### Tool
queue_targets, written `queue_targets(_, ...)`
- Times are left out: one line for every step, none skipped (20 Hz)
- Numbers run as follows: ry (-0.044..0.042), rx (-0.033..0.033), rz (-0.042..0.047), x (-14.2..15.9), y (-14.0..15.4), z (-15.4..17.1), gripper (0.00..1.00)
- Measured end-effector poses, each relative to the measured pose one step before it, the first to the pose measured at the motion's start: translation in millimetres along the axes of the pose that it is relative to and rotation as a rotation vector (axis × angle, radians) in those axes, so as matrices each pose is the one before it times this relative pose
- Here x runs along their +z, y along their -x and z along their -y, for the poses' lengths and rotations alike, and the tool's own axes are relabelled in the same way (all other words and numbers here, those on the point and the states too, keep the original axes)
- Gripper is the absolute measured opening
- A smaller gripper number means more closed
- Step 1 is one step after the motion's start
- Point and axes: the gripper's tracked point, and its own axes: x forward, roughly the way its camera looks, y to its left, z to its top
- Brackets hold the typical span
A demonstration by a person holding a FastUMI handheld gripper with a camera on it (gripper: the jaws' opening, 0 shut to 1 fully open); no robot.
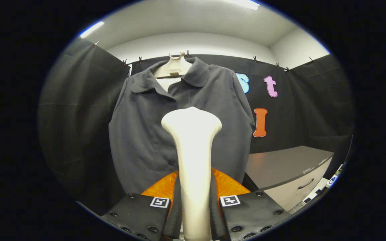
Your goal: Iron the clothes twice with a garment steamer, once on the left side and once on the right side.
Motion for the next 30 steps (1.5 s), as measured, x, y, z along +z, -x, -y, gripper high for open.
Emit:
queue_targets(-0.00028, 0.01437, 0.01030, 7.81, -3.92, -7.79, 0.41)
queue_targets(-0.00081, 0.01902, 0.00765, 6.68, -2.02, -10.51, 0.41)
queue_targets(-0.00238, 0.01868, 0.01005, 8.75, -4.45, -8.66, 0.41)
queue_targets(-0.00518, 0.01983, 0.01182, 7.44, -5.36, -10.27, 0.41)
queue_targets(-0.00410, 0.01948, 0.01134, 7.62, -5.39, -7.20, 0.41)
queue_targets(-0.00402, 0.02026, 0.00808, 4.02, -5.10, -8.61, 0.41)
queue_targets(-0.00689, 0.01806, 0.00487, 4.19, -4.46, -7.91, 0.41)
queue_targets(-0.00525, 0.01296, 0.00153, 3.76, -6.08, -5.51, 0.41)
queue_targets(0.00130, 0.00734, -0.00063, 1.72, -7.05, -4.80, 0.41)
queue_targets(0.00528, 0.00637, -0.00104, 2.60, -7.37, -3.90, 0.41)
queue_targets(0.00792, 0.00460, -0.00044, 1.30, -8.16, -3.89, 0.41)
queue_targets(0.00749, 0.00478, -0.00313, 0.27, -6.67, -2.72, 0.41)
queue_targets(0.00708, 0.00311, -0.00298, -0.72, -5.40, -2.57, 0.41)
queue_targets(0.00719, -0.00115, -0.00160, -0.55, -3.73, -2.03, 0.41)
queue_targets(0.00898, -0.00444, 0.00606, -0.50, -2.82, -0.89, 0.41)
queue_targets(0.01036, -0.00504, 0.00551, -0.90, -0.90, -0.03, 0.41)
queue_targets(0.00885, -0.00469, 0.00019, -1.11, 0.33, 0.45, 0.41)
queue_targets(0.00646, -0.00225, 0.00193, -1.70, 0.86, -0.07, 0.41)
queue_targets(0.00394, 0.00162, 0.00131, -1.95, 0.33, 0.04, 0.41)
queue_targets(0.00027, 0.00318, -0.00062, -0.84, -0.48, 0.22, 0.41)
queue_targets(-0.00103, 0.00400, -0.00565, -2.80, -0.20, 0.41, 0.41)
queue_targets(-0.00251, 0.00562, -0.00935, -3.91, 2.06, -0.62, 0.41)
queue_targets(-0.00162, 0.00658, -0.01116, -4.79, 2.52, -0.90, 0.41)
queue_targets(-0.00036, 0.00385, -0.01192, -6.25, 3.36, -0.35, 0.41)
queue_targets(0.00115, 0.00050, -0.01053, -5.22, 1.47, 0.90, 0.41)
queue_targets(0.00005, 0.00181, -0.01017, -4.90, 1.45, 0.24, 0.41)
queue_targets(-0.00240, 0.00549, -0.01871, -7.74, 0.60, -0.37, 0.41)
queue_targets(-0.00298, 0.00831, -0.02169, -7.71, -0.33, -1.67, 0.41)
queue_targets(0.00056, 0.00481, -0.00737, -5.16, 1.14, -0.82, 0.41)
queue_targets(0.00293, 0.00040, -0.01111, -5.55, 1.13, 0.89, 0.41)
